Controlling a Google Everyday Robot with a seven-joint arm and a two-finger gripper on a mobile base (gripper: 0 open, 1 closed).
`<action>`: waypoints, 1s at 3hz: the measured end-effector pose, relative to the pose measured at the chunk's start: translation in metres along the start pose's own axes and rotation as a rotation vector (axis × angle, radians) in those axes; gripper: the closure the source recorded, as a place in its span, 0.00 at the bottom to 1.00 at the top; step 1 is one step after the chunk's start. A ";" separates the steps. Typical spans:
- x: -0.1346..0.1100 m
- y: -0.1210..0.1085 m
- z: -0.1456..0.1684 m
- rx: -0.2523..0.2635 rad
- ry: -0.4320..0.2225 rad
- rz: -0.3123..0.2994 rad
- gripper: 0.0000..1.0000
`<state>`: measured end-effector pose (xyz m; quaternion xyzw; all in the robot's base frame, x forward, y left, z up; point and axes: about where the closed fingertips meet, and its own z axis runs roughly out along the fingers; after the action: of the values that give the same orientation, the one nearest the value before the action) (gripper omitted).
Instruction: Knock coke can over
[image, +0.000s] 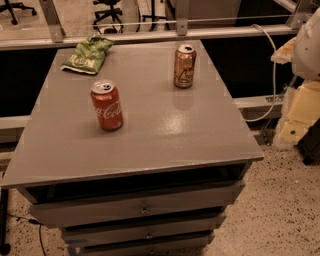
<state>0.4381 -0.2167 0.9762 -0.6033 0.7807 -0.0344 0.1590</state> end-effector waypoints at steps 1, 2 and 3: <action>0.000 0.000 0.000 0.000 0.000 0.000 0.00; -0.004 -0.001 0.004 0.006 -0.028 0.007 0.00; -0.021 -0.004 0.032 -0.003 -0.132 0.031 0.00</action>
Offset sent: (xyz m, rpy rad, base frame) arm 0.0067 0.0089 -0.0126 0.0658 -0.0077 -0.0002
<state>0.4560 -0.1932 0.9517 -0.5922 0.7778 0.0091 0.2100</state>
